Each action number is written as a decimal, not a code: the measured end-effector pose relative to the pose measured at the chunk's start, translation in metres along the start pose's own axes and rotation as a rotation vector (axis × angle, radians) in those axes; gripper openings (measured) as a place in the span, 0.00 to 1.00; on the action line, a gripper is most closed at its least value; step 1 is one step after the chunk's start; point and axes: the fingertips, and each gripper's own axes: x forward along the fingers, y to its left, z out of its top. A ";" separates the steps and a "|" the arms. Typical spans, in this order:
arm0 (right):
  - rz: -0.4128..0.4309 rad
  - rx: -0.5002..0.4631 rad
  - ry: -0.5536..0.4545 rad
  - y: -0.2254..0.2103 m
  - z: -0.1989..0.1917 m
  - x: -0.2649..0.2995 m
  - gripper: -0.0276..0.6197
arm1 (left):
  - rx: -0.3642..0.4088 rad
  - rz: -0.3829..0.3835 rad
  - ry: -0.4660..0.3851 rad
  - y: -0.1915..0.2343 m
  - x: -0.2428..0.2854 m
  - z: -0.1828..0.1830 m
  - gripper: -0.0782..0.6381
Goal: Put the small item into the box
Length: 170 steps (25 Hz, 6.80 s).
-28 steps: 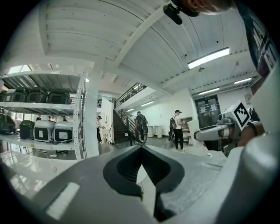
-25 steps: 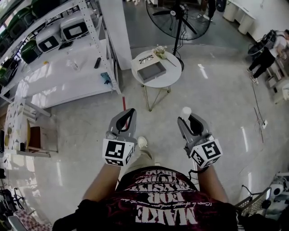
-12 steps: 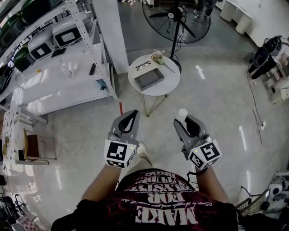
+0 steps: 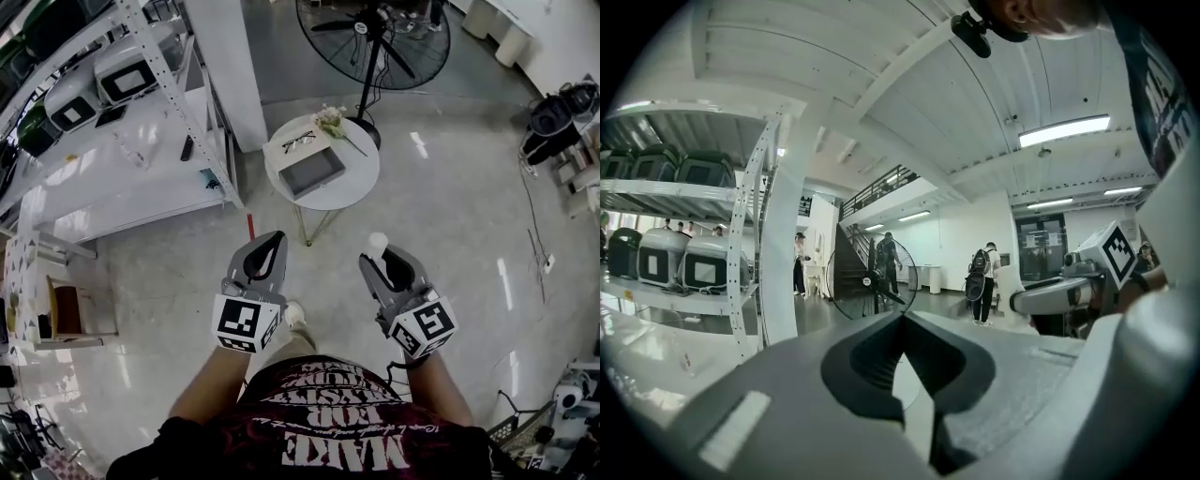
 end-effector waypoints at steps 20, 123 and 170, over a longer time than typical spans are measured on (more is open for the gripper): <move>-0.035 0.031 -0.013 -0.041 0.024 0.098 0.29 | 0.013 -0.045 0.020 0.076 0.076 0.008 0.11; 0.388 0.041 0.107 -0.232 0.039 0.344 0.29 | -0.006 0.336 0.072 0.203 0.285 0.026 0.11; 0.285 0.150 0.666 -0.245 -0.243 0.421 0.29 | -0.055 0.306 0.157 0.271 0.282 -0.028 0.11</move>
